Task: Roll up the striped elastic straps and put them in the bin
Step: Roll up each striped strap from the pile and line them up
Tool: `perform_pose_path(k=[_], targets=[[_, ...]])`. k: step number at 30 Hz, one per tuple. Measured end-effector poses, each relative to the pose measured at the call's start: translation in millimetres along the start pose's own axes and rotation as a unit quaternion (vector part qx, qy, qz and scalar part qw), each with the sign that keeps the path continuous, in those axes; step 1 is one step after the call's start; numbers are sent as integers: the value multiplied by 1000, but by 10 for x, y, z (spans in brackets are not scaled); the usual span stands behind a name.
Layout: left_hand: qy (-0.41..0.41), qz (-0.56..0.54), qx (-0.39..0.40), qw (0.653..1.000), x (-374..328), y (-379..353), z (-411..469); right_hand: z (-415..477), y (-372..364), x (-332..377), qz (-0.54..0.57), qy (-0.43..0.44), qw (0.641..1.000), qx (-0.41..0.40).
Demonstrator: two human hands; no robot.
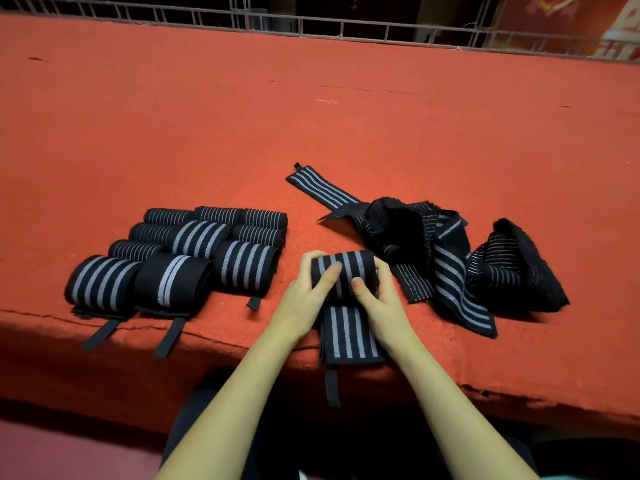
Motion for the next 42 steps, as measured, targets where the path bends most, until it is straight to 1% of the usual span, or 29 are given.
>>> perform_pose_path(k=[8,12,15,18,20,22,24,27,29,30,33,37,39,42], targets=[[-24,-75,22,997,-18,-8,-57,-15,-43,52,-18,-13,998,58],[-42,-63,34,997,20,-16,-50,-24,-36,49,-17,-6,999,32],[-64,-35,47,996,43,-24,-60,-31,-13,77,28,-5,1000,9],[-49,-12,53,997,42,-24,-50,-39,-12,73,42,11,999,-7],[-16,5,56,998,28,-29,-28,-38,-20,78,30,20,999,-9],[12,27,47,998,4,-36,-14,-32,-19,70,28,18,999,-9],[14,21,32,999,-15,-49,-26,-22,-7,41,23,14,1000,-6],[-40,11,1,999,-12,-52,-76,-16,-2,19,2,6,1000,1],[-73,20,-4,997,16,-52,-91,-10,-8,32,4,-1,1000,-2],[-76,24,0,997,31,-53,-91,-6,-7,33,15,-4,1000,-4],[-51,39,22,998,42,-43,-76,-8,-11,46,51,-10,998,-19],[10,38,27,999,13,-21,-24,-40,-3,32,36,-10,999,-18],[16,29,26,999,13,-5,-8,-46,3,29,33,-16,999,-12],[-5,8,20,1000,17,-9,-46,-30,4,30,33,-18,999,5]])
Point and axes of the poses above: each hand's wrist, its own z-axis towards the middle knuckle, its own y-axis out of the back of the hand, x = y × z, the point moved 2 cm from there along z, towards the middle knuckle, and after that the axes turned 2 degrees about -y, right-handed, at the moved point
